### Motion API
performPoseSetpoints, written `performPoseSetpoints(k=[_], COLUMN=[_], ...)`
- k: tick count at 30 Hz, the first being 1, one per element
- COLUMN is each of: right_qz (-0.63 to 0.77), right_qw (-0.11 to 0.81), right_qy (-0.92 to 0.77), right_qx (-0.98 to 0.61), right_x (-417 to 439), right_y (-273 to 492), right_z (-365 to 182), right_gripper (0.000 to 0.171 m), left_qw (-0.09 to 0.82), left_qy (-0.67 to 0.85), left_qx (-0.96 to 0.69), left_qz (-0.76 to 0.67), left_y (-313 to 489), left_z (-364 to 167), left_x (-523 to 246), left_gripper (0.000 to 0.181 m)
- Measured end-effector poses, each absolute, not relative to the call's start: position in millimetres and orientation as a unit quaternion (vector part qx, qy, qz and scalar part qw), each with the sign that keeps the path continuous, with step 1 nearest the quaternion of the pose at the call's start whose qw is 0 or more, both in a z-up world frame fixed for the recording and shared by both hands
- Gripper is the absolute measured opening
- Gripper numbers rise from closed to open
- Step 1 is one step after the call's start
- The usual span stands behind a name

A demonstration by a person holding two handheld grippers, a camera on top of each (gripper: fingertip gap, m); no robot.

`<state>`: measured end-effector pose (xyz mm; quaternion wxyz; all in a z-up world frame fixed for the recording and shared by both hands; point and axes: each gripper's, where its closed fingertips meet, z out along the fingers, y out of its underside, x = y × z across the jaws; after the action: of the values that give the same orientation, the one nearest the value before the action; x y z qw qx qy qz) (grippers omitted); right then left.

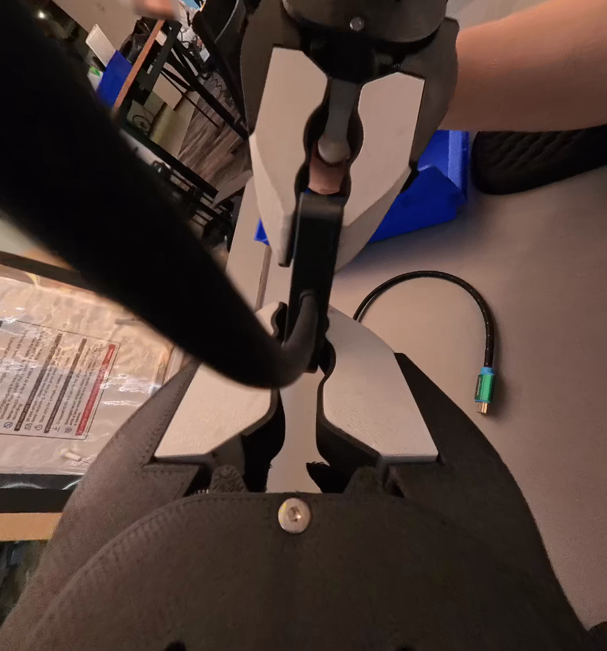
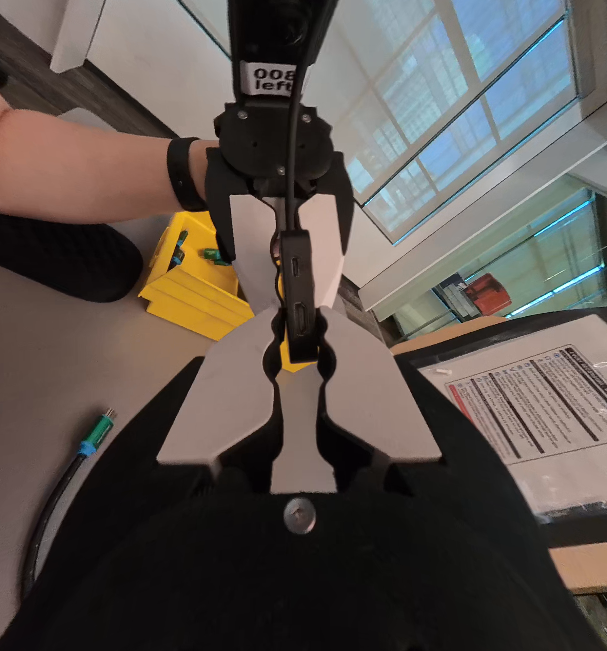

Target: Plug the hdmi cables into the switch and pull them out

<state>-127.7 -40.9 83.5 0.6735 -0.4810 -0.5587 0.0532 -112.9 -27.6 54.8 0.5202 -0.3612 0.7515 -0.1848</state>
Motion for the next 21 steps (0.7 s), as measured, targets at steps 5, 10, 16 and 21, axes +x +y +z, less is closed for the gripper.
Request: performPoseSetpoints(k=[5, 10, 16, 21], right_qz=[0.075, -0.016, -0.195, -0.224], right_qw=[0.672, 0.633, 0.532, 0.491], right_qy=[-0.564, -0.648, -0.691, -0.681], right_qx=[-0.474, -0.424, -0.448, -0.494], right_x=[-124, -124, -122, -106], right_y=[-48, -67, -43, -28], right_z=[89, 78, 43, 29], right_gripper=[0.015, 0.015, 0.016, 0.016], left_qw=[0.514, 0.542, 0.474, 0.462], left_qy=[0.732, 0.649, 0.693, 0.774], left_qx=[-0.398, -0.470, -0.416, -0.384], left_qz=[-0.206, -0.253, -0.350, -0.199], left_y=[-17, 26, -33, -45], left_z=[60, 87, 86, 42], left_x=[-121, -162, -142, -119], left_gripper=[0.033, 0.035, 0.054, 0.055])
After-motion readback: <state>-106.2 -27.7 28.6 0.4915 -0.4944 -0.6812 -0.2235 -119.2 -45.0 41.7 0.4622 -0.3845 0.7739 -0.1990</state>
